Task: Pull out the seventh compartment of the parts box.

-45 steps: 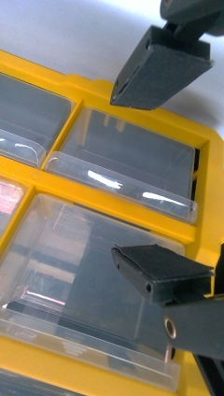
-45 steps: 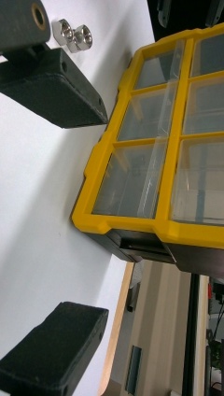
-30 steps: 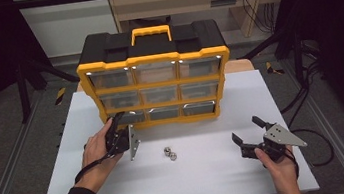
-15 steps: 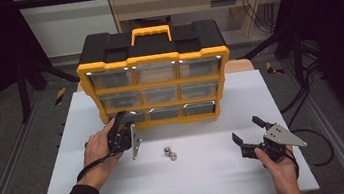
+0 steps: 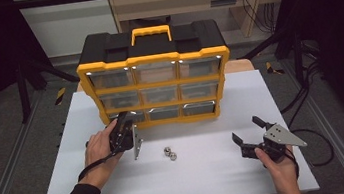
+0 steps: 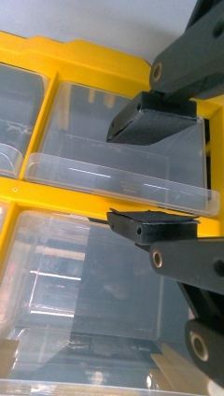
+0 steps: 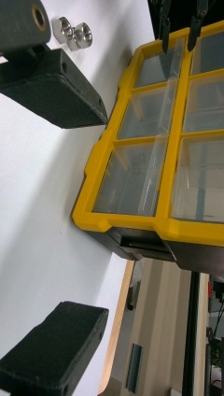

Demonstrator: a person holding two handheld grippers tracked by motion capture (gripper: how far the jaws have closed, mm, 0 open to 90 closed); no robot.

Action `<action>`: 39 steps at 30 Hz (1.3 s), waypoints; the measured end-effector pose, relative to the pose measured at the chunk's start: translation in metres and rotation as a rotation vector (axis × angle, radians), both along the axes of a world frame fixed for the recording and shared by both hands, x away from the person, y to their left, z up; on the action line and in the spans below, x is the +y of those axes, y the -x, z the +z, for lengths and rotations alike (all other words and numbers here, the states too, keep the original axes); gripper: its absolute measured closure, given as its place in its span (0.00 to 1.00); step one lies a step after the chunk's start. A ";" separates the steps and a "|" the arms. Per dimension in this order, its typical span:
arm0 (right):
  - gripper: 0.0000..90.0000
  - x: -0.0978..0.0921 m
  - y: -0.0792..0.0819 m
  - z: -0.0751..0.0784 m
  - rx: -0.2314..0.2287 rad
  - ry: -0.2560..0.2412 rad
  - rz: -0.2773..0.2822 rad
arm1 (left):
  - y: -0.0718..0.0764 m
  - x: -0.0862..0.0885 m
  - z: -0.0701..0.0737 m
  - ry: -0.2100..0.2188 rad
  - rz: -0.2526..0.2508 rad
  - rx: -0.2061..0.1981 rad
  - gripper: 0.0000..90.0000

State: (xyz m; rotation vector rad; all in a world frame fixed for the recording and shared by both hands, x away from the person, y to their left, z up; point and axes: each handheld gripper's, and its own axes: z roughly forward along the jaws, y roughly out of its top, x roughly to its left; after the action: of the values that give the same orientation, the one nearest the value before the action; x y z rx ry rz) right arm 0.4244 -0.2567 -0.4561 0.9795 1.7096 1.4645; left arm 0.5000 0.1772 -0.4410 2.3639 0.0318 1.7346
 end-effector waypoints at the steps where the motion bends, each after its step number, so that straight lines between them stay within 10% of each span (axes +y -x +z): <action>1: 0.08 0.000 0.000 0.000 -0.003 0.003 0.000 | 0.000 0.000 0.000 0.000 0.000 0.000 0.61; 39: 0.09 -0.001 0.000 0.000 0.011 0.003 -0.001 | -0.006 -0.004 -0.009 -0.017 0.010 -0.007 0.60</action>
State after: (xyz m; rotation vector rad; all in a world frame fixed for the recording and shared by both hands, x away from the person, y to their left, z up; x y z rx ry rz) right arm 0.4246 -0.2577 -0.4565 0.9883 1.7183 1.4584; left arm 0.5057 0.1736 -0.4497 2.3734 0.0284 1.7551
